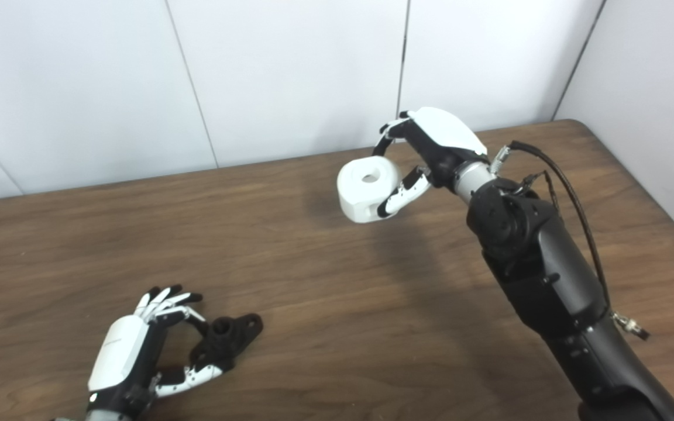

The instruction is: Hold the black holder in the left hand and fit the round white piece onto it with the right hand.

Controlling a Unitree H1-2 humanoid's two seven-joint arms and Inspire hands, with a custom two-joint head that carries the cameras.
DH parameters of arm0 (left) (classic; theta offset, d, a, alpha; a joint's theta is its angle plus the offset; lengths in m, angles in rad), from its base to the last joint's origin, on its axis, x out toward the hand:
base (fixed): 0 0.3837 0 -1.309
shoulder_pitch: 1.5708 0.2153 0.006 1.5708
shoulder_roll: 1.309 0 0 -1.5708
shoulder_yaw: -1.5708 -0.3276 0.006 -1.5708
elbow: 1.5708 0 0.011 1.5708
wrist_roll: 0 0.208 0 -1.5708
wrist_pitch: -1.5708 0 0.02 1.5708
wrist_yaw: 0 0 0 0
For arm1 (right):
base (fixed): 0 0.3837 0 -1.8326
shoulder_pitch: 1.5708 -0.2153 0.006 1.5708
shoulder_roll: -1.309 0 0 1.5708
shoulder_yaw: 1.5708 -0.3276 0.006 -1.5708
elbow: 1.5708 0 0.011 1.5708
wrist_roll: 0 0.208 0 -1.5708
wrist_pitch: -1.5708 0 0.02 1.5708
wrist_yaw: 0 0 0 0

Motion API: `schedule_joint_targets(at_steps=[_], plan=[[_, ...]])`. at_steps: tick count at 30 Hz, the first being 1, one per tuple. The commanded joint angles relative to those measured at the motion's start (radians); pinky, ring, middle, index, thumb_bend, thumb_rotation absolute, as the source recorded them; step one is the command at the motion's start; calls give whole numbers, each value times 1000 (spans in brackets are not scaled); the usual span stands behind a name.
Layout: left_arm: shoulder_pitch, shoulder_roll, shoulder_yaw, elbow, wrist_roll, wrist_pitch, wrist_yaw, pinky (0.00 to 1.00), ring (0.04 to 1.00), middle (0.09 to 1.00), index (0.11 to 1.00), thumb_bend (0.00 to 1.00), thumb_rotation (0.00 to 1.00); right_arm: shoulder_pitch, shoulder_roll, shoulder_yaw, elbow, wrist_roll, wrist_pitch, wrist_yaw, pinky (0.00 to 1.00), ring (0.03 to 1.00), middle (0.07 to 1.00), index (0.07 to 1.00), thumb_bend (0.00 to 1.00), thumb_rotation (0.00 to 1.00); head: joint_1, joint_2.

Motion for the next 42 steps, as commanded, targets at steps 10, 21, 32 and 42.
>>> schedule_joint_targets(at_steps=[10, 21, 32, 42], plan=[[4, -44, -34, 8, 62, 44, 23, 1000, 932, 818, 486, 521, 47, -31, 68, 67, -145, 8, -9, 78, 1000, 976, 877, 484, 520, 143, 84, 13], [2, -59, -56, 1, 76, 67, 33, 1000, 935, 820, 486, 522, 48, -23, 153, 129, -200, 15, -24, 104, 1000, 969, 879, 484, 521, 142, 141, 38], [-5, -73, -68, -1, 86, 74, 37, 1000, 937, 820, 486, 522, 48, 13, 210, 177, -233, 15, -34, 100, 1000, 980, 877, 484, 520, 141, 169, 57], [-19, -76, -80, 13, 93, 81, 48, 1000, 939, 819, 486, 522, 48, 28, 229, 198, -201, -6, -83, 78, 1000, 999, 877, 485, 519, 141, 179, 64]])
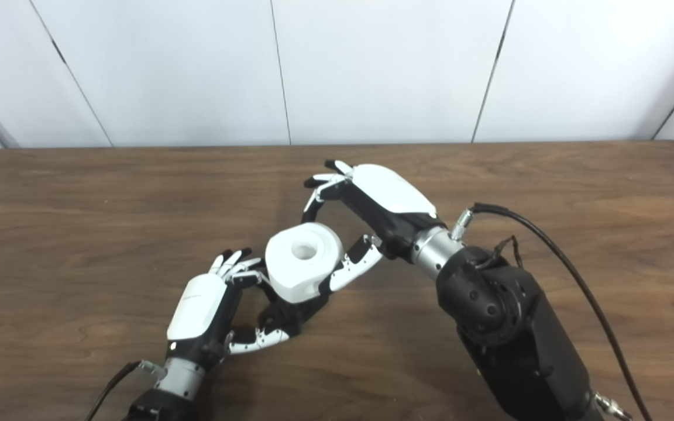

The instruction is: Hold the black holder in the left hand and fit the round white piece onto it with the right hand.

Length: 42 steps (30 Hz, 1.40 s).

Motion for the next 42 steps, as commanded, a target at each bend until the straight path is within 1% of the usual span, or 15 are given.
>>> schedule_joint_targets(at_steps=[1, 7, 12, 25, 35, 36, 42], plan=[[-7, -8, -19, 16, 12, -10, 12, 1000, 938, 818, 486, 522, 48, -24, 4, -1, -4, -13, -41, -28, 1000, 999, 878, 485, 519, 141, 2, 0], [-8, -8, -23, 16, 10, -4, 13, 1000, 938, 819, 486, 522, 48, -17, 10, 15, 24, -34, -89, -48, 1000, 1000, 876, 485, 517, 142, 5, 0], [-9, -6, -26, 14, 7, 1, 7, 1000, 939, 819, 486, 522, 48, -14, 21, 10, 39, -34, -105, -54, 1000, 1000, 878, 485, 518, 143, 5, 0], [-12, -5, -32, 16, 12, 4, 8, 1000, 940, 819, 486, 522, 49, -5, 45, 9, 55, -37, -99, -63, 1000, 1000, 879, 484, 518, 141, 7, -1], [-11, -6, -31, 14, 7, 6, 7, 1000, 941, 820, 486, 522, 48, 5, 40, 6, 55, -31, -100, -57, 1000, 1000, 882, 484, 519, 140, 7, -1], [-12, -6, -31, 13, 8, 6, 8, 1000, 941, 820, 486, 522, 48, 4, 39, 6, 55, -31, -100, -56, 1000, 1000, 882, 484, 519, 140, 5, 6], [-13, -5, -29, 13, 10, 7, 9, 1000, 938, 819, 486, 522, 48, 4, 33, 5, 56, -31, -99, -51, 1000, 1000, 882, 484, 520, 139, 0, 9]])
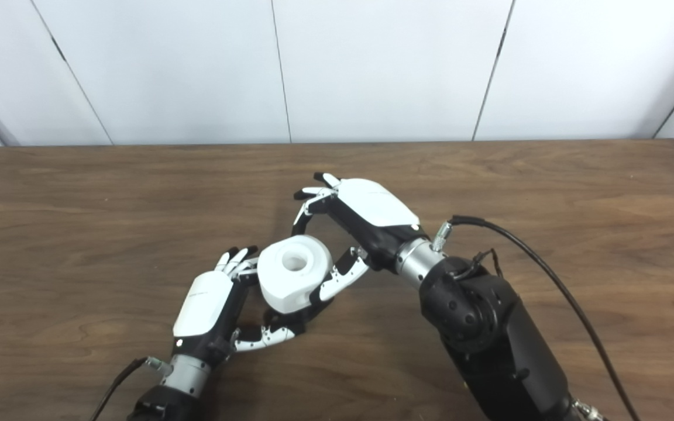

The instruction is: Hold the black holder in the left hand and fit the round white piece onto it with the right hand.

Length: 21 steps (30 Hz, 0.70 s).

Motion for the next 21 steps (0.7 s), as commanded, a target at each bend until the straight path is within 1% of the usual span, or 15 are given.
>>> schedule_joint_targets(at_steps=[1, 10, 21], plan=[[-3, -3, -12, 8, 10, -3, 5, 1000, 938, 820, 486, 522, 48, -28, -5, -14, -18, -4, -26, -16, 1000, 1000, 882, 484, 520, 139, 1, 1], [-5, 1, -12, 11, 13, -10, 12, 1000, 938, 817, 486, 522, 48, -22, -12, -12, -19, -7, -23, -13, 1000, 1000, 883, 484, 520, 138, -4, 3], [-8, 3, -12, 17, 12, -11, 14, 1000, 939, 820, 486, 522, 48, -16, -5, -7, -21, -7, -13, -5, 1000, 1000, 881, 484, 521, 138, -7, 3]])
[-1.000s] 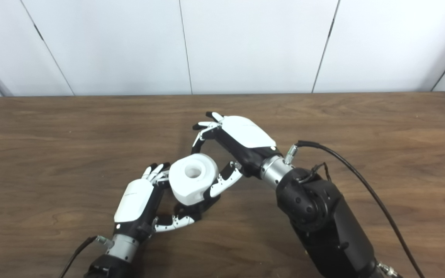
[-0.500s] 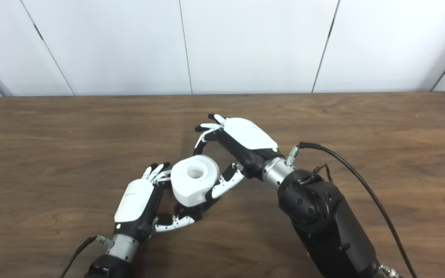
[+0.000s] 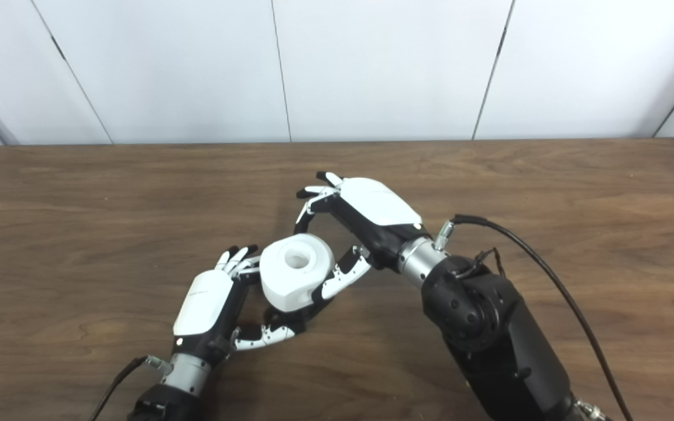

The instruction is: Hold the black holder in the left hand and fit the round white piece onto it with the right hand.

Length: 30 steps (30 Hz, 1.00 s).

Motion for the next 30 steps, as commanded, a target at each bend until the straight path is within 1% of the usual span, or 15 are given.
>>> schedule_joint_targets(at_steps=[1, 11, 13, 16, 26, 30], plan=[[-7, 2, -11, 18, 11, -13, 12, 1000, 938, 819, 486, 522, 48, -18, 0, -7, -23, -5, -14, -5, 1000, 1000, 882, 484, 520, 137, 0, 0], [-7, 0, -13, 14, 12, -3, 4, 1000, 939, 818, 486, 522, 48, -21, 1, -5, -29, -8, -7, 2, 1000, 1000, 882, 484, 520, 138, -2, -3], [-7, 0, -12, 13, 12, -3, 4, 1000, 939, 818, 486, 522, 48, -20, 2, -5, -32, -8, -5, 4, 1000, 1000, 881, 484, 520, 138, -3, 5], [-7, 2, -11, 14, 9, -7, 7, 1000, 936, 815, 486, 522, 48, -19, 4, -3, -36, -11, 1, 9, 1000, 1000, 882, 484, 520, 138, -4, 6], [-6, 4, -11, 10, 9, -8, 6, 1000, 937, 816, 485, 522, 48, 5, 6, 6, -12, -8, -34, -17, 1000, 1000, 870, 484, 520, 139, -7, 12], [-6, 5, -11, 12, 9, -11, 10, 1000, 935, 814, 485, 522, 48, 6, 8, 10, -17, -15, -24, -14, 1000, 1000, 867, 484, 520, 139, -8, 13]])
